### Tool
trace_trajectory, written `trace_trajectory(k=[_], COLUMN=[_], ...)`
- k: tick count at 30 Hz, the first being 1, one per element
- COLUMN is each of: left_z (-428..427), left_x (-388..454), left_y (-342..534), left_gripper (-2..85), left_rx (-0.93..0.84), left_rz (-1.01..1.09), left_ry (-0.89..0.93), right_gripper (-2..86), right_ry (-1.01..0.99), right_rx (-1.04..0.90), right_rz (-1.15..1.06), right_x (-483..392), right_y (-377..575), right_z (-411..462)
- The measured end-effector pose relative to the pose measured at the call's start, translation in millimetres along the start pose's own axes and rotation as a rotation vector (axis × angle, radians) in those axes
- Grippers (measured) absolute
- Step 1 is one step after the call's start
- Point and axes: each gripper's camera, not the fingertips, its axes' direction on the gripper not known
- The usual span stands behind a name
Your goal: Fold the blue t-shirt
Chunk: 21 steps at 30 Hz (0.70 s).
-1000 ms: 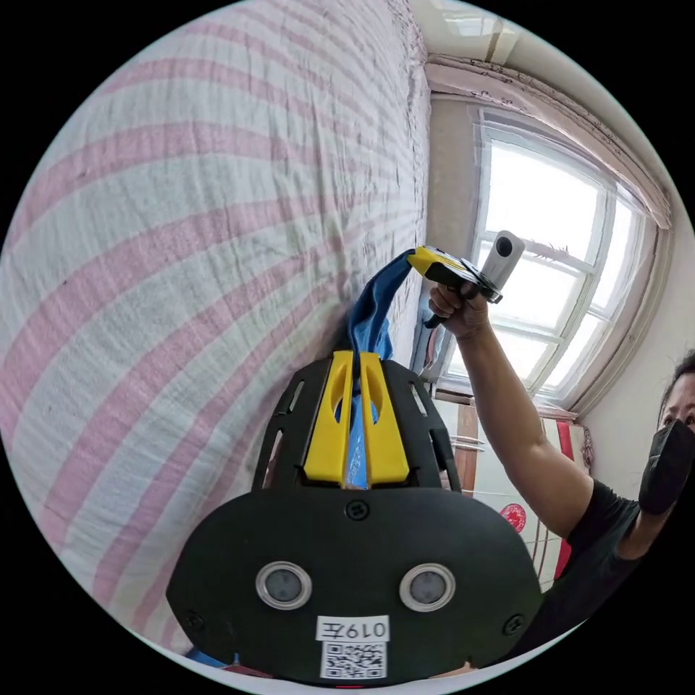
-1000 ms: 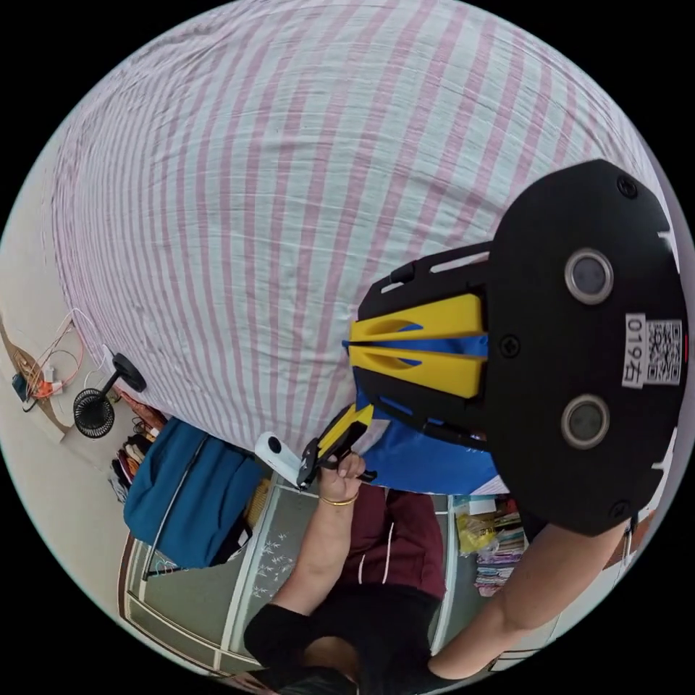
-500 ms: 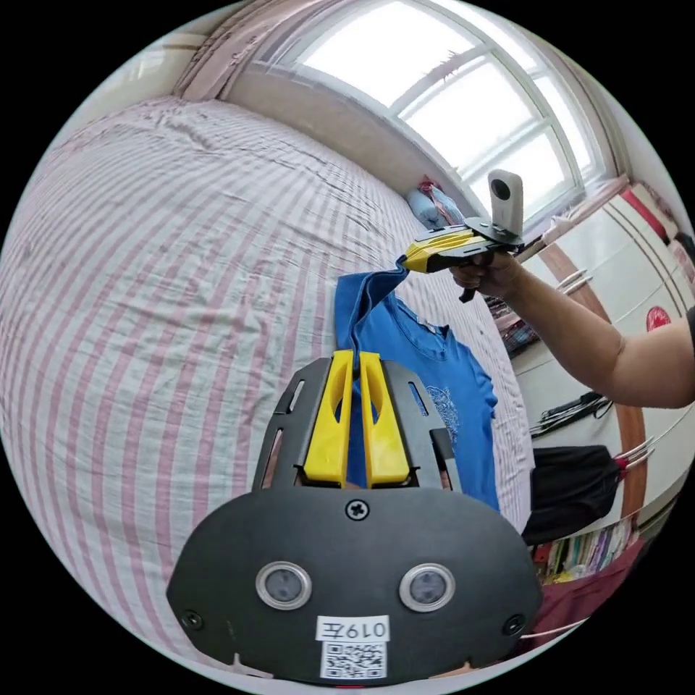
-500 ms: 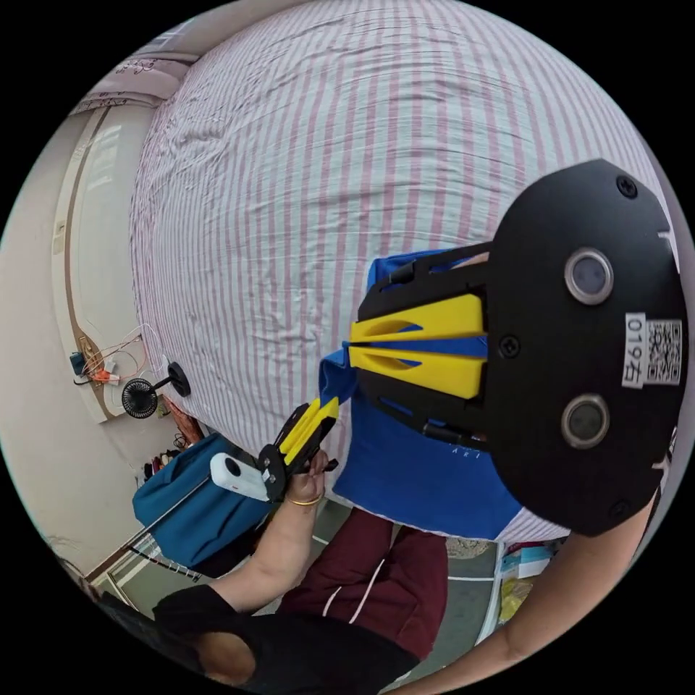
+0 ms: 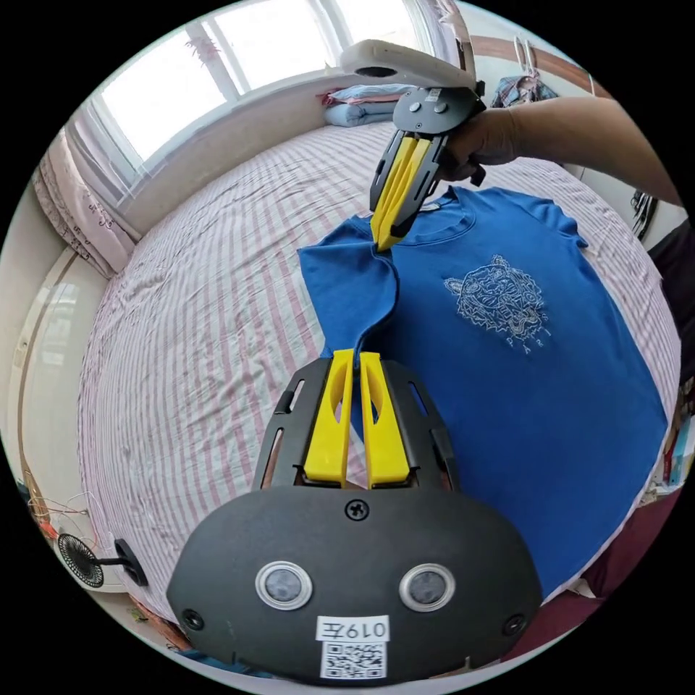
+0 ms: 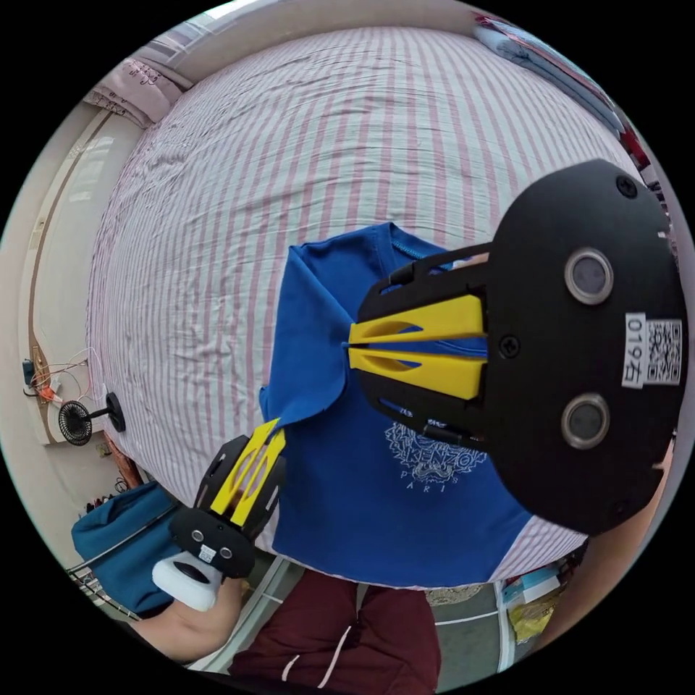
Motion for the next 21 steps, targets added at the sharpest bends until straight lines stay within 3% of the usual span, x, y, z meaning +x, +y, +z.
trace_trajectory(k=[16,21], left_z=[-30.5,-38.0], left_x=[51.0,51.2], left_y=[-45.3,-51.2], left_gripper=[1.1,1.2], left_rx=[-0.046,-0.046], left_rz=[0.029,-0.006], left_ry=[0.01,0.024], right_gripper=[0.0,9.8], right_ry=[-0.03,-0.131], right_rx=[-0.012,-0.048], right_rz=[0.04,0.2], right_x=[-10.9,20.5], right_y=[39.1,63.5], right_z=[-22.1,-20.7])
